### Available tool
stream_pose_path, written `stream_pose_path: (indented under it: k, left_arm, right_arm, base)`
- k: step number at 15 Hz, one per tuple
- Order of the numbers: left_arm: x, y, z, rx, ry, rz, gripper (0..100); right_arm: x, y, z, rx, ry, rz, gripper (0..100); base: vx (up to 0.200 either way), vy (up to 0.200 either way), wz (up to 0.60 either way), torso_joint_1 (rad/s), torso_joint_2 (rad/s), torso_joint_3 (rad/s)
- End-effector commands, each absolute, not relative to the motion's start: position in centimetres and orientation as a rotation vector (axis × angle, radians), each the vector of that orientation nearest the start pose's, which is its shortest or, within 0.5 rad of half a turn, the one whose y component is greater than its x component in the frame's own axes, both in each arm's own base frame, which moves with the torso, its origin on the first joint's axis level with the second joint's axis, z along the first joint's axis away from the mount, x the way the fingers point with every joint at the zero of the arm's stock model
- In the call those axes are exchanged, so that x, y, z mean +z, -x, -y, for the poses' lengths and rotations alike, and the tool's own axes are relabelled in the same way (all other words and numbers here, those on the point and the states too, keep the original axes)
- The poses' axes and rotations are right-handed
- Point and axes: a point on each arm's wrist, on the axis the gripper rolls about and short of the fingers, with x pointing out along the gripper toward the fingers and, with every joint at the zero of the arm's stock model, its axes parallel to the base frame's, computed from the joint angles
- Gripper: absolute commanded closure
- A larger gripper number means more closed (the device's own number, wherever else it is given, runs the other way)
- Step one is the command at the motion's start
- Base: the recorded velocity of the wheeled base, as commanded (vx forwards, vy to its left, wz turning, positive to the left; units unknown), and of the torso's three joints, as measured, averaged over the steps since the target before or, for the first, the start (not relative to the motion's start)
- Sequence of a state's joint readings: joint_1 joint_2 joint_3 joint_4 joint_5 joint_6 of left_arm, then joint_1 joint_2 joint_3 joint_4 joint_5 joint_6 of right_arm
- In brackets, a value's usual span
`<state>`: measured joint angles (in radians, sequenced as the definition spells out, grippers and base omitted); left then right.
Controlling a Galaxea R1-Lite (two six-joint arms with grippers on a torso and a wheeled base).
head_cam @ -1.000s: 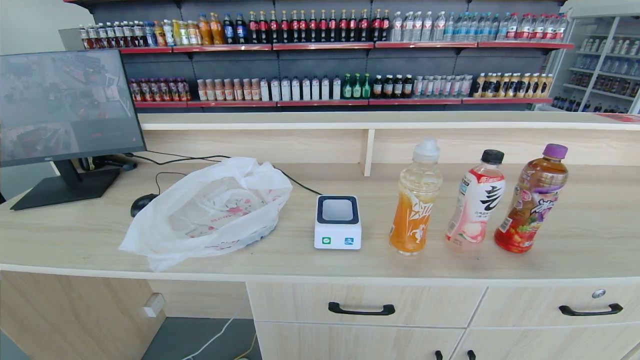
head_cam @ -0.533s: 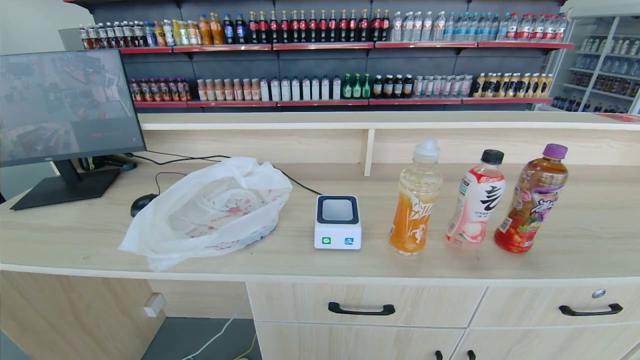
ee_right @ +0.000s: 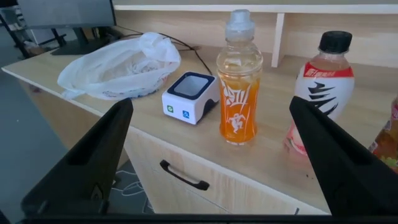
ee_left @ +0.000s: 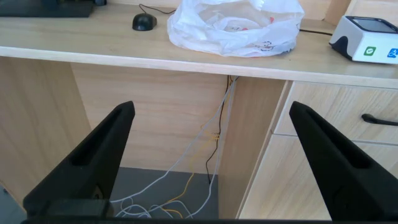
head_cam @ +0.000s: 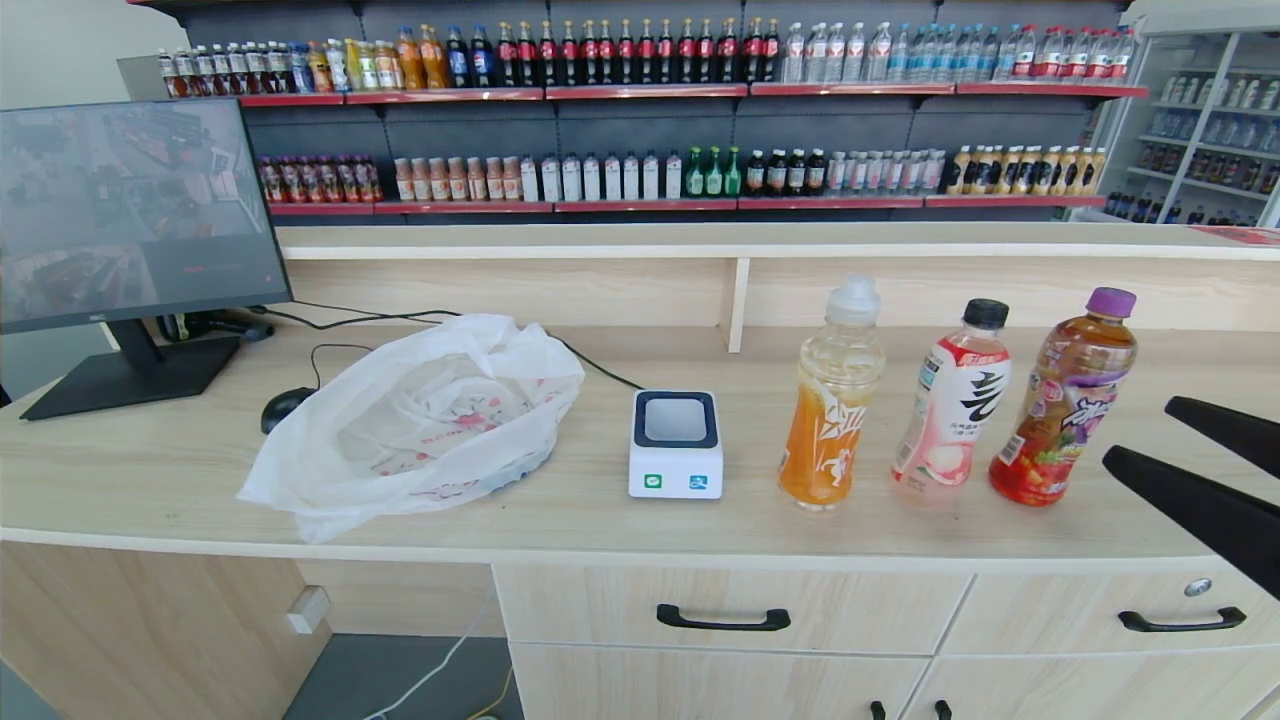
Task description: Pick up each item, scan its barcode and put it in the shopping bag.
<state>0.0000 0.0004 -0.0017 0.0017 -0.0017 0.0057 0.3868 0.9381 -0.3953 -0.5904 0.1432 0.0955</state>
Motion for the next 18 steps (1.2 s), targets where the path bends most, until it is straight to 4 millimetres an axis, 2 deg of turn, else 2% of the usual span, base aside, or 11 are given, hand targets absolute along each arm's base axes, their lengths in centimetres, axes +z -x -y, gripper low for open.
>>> stream_pose_path:
  k: [1, 3, 6, 8, 9, 10, 12, 14, 18]
  left_arm:
    - [7.6, 2.3, 0.0, -0.002, -0.006, 0.000, 0]
    - [7.6, 2.3, 0.0, -0.002, -0.006, 0.000, 0]
    - [7.6, 2.3, 0.0, -0.002, -0.006, 0.000, 0]
    - [7.6, 2.3, 0.0, 0.000, -0.006, 0.000, 0]
    - [7.6, 2.3, 0.0, -0.002, -0.006, 0.000, 0]
    - [7.6, 2.3, 0.0, 0.000, -0.006, 0.000, 0]
    - [7.6, 2.3, 0.0, -0.002, -0.005, 0.000, 0]
    - [7.6, 2.3, 0.0, -0.003, -0.006, 0.000, 0]
    - [7.6, 2.3, 0.0, -0.002, -0.006, 0.000, 0]
  right_arm:
    - [21.7, -12.6, -5.9, 0.553, -0.109, -0.041, 0]
    - [21.7, -13.9, -6.7, 0.551, -0.080, -0.037, 0]
    - [21.0, -16.8, -8.6, 0.542, -0.063, -0.034, 0]
    - [19.9, -18.5, -10.7, 0.515, -0.059, -0.032, 0]
    - [18.6, -19.7, -12.6, 0.475, -0.062, -0.018, 0]
    - [18.0, -20.4, -13.7, 0.455, -0.070, 0.022, 0]
    - [17.1, -21.2, -14.3, 0.435, -0.012, 0.066, 0]
    - [15.9, -21.2, -15.4, 0.403, 0.021, 0.036, 0]
    - [15.3, -21.3, -15.9, 0.282, 0.027, 0.024, 0]
  base:
    - [0.000, 0.000, 0.00, 0.000, 0.00, 0.000]
    - [0.000, 0.000, 0.00, 0.000, 0.00, 0.000]
    - [0.000, 0.000, 0.00, 0.000, 0.00, 0.000]
    - [0.000, 0.000, 0.00, 0.000, 0.00, 0.000]
    - [0.000, 0.000, 0.00, 0.000, 0.00, 0.000]
    - [0.000, 0.000, 0.00, 0.000, 0.00, 0.000]
    - [0.000, 0.000, 0.00, 0.000, 0.00, 0.000]
    - [0.000, 0.000, 0.00, 0.000, 0.00, 0.000]
    - [0.000, 0.000, 0.00, 0.000, 0.00, 0.000]
